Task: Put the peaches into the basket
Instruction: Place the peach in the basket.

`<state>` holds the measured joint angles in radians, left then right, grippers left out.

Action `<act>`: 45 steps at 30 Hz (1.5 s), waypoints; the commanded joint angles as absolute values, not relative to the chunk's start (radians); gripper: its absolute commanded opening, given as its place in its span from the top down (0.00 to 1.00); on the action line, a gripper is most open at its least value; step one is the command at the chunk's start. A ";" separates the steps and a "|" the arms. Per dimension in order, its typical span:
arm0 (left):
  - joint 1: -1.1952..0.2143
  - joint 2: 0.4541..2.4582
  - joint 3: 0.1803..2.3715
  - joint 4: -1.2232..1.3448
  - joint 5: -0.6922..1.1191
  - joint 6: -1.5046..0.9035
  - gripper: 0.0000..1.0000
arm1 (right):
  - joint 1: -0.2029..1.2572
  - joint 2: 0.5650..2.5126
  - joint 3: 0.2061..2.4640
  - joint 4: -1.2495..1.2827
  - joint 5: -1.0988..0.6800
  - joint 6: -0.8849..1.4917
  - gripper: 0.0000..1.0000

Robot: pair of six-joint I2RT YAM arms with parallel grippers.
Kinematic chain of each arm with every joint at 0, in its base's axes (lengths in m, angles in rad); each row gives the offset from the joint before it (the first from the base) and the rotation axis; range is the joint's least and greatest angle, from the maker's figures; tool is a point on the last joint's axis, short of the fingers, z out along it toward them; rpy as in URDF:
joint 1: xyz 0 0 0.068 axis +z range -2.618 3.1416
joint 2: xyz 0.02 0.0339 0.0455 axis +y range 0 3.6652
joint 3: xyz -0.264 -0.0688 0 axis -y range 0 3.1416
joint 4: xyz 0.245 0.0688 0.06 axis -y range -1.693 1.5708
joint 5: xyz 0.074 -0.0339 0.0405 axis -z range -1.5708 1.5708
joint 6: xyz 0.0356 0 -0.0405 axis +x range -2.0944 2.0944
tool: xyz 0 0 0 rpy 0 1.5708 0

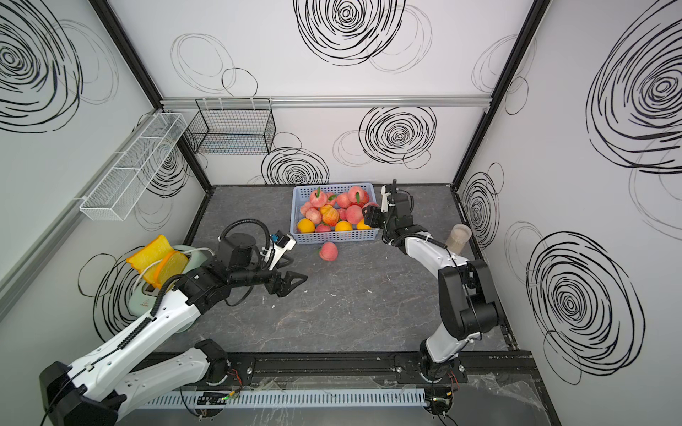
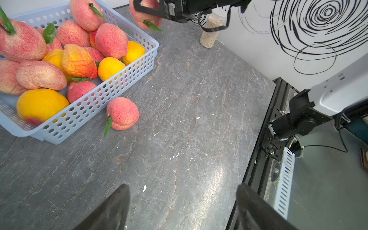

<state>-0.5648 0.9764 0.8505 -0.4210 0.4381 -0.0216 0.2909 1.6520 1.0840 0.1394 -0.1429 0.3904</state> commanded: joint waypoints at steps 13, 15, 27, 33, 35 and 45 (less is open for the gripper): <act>-0.563 0.996 0.845 -0.408 0.458 -0.003 0.13 | 0.429 1.956 1.437 0.159 -0.078 0.206 0.32; -0.563 0.997 0.845 -0.406 0.457 -0.003 0.13 | 0.447 1.996 1.481 0.158 -0.053 0.170 0.32; -0.561 1.006 0.845 -0.408 0.451 -0.003 0.13 | 0.478 2.140 1.628 0.135 0.037 0.100 0.30; -0.560 1.008 0.847 -0.410 0.451 -0.002 0.13 | 0.478 2.148 1.640 0.130 0.043 0.106 0.18; -0.560 1.009 0.847 -0.410 0.451 -0.001 0.13 | 0.478 2.148 1.644 0.127 0.045 0.108 0.16; -0.554 1.007 0.847 -0.408 0.448 -0.002 0.14 | 0.478 2.122 1.636 0.121 0.062 0.110 0.10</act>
